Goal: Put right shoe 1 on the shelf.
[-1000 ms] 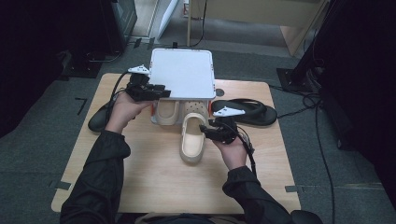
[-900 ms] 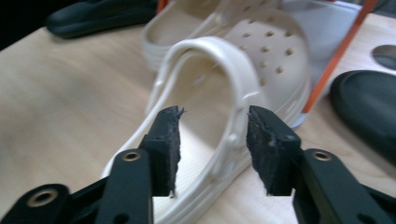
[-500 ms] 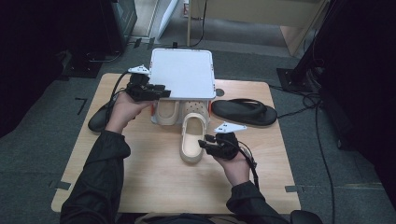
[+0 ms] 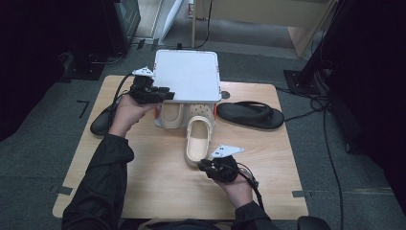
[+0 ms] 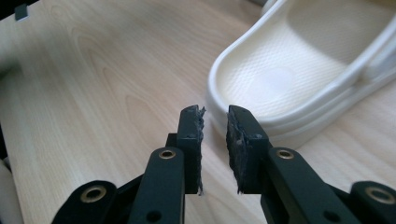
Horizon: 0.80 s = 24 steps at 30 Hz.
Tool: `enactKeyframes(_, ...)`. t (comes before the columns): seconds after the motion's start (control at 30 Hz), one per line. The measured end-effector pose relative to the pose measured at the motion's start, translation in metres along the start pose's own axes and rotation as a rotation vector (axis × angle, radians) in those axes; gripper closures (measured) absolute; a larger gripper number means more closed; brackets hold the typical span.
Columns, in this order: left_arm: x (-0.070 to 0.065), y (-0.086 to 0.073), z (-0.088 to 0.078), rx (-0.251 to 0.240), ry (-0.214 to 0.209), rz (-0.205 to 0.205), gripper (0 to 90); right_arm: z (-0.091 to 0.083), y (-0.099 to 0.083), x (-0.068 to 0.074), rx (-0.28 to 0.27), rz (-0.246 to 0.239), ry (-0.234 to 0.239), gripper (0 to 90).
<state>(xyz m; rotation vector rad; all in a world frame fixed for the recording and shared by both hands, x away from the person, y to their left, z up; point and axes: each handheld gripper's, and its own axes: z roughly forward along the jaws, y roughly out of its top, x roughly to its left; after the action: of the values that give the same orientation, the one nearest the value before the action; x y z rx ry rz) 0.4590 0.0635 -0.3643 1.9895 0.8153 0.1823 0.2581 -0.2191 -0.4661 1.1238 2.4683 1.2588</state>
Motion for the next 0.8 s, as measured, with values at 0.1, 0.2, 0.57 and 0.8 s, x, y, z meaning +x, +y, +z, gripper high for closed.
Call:
enactKeyframes(0.1, 0.0, 0.0, 0.0, 0.0, 0.007, 0.0, 64.1, 0.007, -0.005, 0.004, 0.024, -0.011, 0.006, 76.9)
enactKeyframes(0.2, 0.0, 0.0, 0.0, 0.0, 0.012, 0.006, 65.3, 0.015, -0.012, 0.004, 0.054, -0.015, 0.013, 79.5)
enactKeyframes(0.57, 0.0, -0.001, 0.0, -0.001, -0.001, 0.001, 66.9, 0.032, -0.015, -0.004, 0.086, -0.001, -0.009, 82.5)
enactKeyframes(0.8, 0.0, -0.001, 0.0, 0.0, -0.001, -0.002, 67.2, 0.03, -0.009, -0.009, 0.061, -0.007, -0.045, 81.0)
